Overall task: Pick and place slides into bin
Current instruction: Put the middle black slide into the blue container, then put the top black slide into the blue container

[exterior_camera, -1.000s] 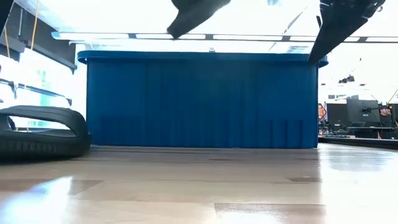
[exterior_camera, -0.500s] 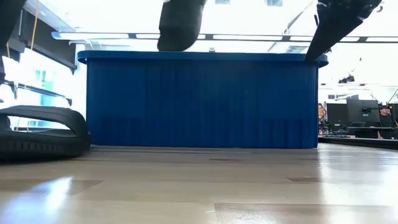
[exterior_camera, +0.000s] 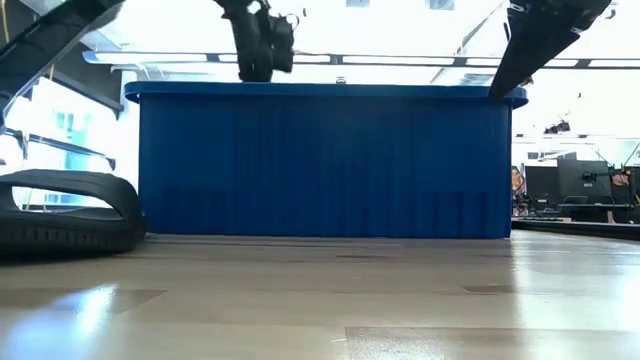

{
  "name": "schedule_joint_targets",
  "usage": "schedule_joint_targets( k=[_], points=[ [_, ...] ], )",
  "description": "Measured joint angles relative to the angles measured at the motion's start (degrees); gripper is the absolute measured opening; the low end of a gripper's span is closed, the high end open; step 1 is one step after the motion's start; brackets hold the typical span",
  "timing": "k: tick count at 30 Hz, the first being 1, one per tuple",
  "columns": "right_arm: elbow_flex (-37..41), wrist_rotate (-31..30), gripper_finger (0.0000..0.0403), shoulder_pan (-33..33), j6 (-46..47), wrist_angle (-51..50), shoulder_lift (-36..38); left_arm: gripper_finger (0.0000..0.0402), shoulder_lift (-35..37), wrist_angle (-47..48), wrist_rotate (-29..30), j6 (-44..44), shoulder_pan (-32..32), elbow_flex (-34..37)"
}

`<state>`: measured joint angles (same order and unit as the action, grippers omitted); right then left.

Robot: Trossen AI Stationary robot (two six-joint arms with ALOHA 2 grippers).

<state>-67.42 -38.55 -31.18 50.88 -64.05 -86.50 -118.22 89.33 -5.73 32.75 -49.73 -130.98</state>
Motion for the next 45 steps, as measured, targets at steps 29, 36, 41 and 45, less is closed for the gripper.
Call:
schedule_joint_targets(
  k=[29, 36, 41, 45],
  points=[
    [0.0, 1.6, 0.0149, -2.7, 3.1, 2.4, -0.1, 0.0162, -7.7, -10.4, 9.4, 7.3, -2.6, 16.3],
    [0.0, 1.5, 0.0149, -2.7, 1.1, 2.3, -0.2, 0.0183, -7.4, -1.9, 11.4, 5.8, -0.6, 7.2],
    [0.0, -0.7, 0.0149, -2.6, 1.0, 2.2, -0.2, 0.0167, -6.8, 0.4, 11.4, 2.5, 3.6, -3.5],
    [0.0, -0.7, 0.0149, -2.6, 0.1, 2.2, -0.2, 0.0151, -1.3, -2.8, 11.6, 3.4, 8.4, -2.0]
  ],
)
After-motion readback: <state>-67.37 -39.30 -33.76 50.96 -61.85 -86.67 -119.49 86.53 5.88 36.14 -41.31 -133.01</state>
